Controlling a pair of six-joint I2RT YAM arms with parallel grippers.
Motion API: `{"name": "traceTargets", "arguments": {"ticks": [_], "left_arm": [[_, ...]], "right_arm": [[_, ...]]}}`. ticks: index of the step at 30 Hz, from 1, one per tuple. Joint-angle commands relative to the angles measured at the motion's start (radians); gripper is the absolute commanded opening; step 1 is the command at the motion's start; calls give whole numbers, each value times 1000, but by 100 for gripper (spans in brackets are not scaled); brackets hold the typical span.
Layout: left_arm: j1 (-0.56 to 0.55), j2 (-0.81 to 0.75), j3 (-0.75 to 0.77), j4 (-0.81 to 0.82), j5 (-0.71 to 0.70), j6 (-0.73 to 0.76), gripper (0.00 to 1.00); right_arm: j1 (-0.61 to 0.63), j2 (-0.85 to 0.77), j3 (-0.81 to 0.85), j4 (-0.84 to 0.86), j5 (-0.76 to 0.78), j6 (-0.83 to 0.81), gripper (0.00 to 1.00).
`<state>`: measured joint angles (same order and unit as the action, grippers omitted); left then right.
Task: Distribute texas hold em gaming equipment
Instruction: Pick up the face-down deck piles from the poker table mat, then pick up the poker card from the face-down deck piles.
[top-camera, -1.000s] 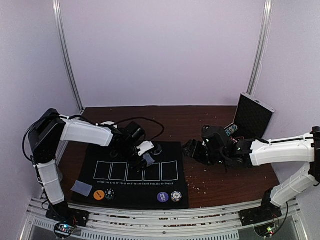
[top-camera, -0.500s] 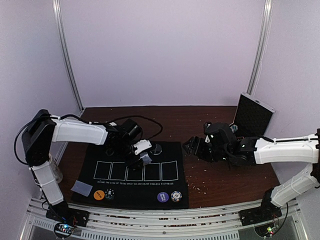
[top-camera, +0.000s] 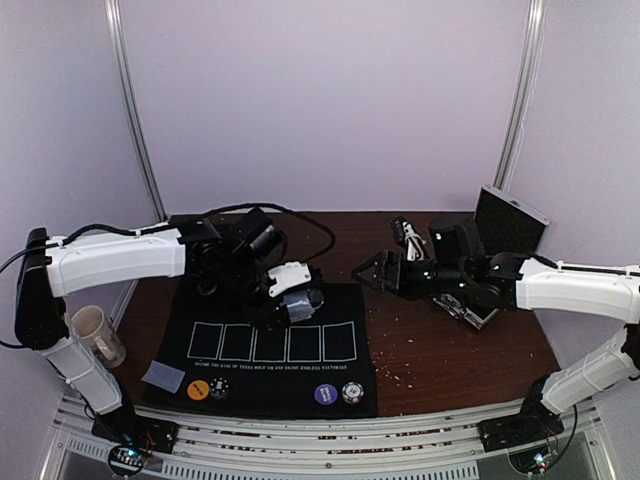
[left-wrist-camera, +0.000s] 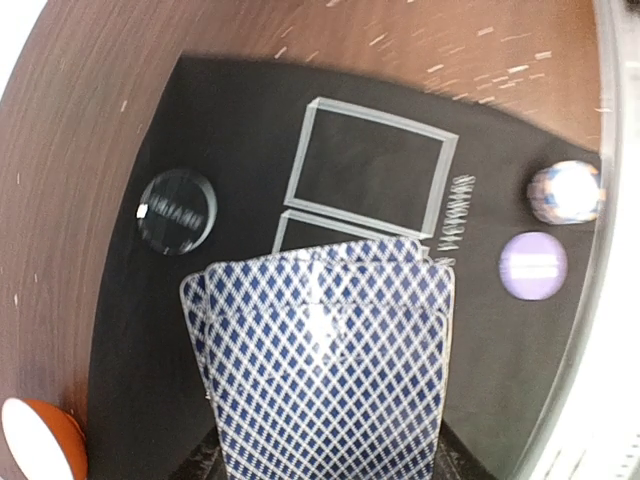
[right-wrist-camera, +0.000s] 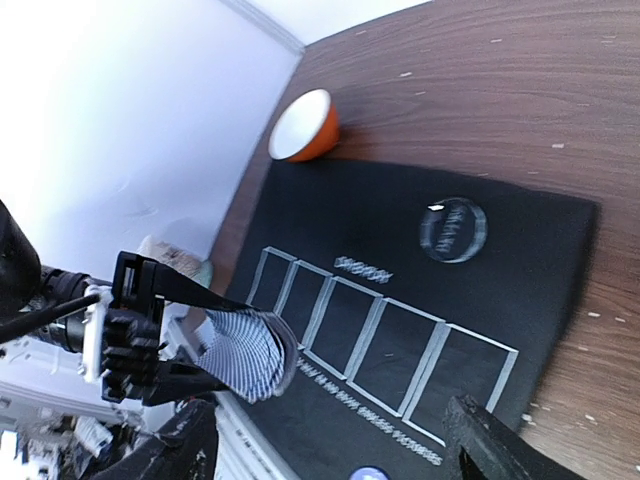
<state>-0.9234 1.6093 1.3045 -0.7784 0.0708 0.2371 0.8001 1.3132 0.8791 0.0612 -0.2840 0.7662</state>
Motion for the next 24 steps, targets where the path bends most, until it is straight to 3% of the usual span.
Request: {"name": "traceTargets", "arguments": {"ticks": [1, 13, 24], "left_arm": [[-35, -64, 68, -90, 59, 22, 44], [-43, -81, 116, -137, 42, 60, 44], [-43, -74, 113, -131, 27, 69, 44]], "right_arm": [[-4, 75, 16, 159, -198, 18, 79], [57, 300, 37, 557, -387, 198, 77], [113, 449, 121, 630, -428, 249, 69]]}}
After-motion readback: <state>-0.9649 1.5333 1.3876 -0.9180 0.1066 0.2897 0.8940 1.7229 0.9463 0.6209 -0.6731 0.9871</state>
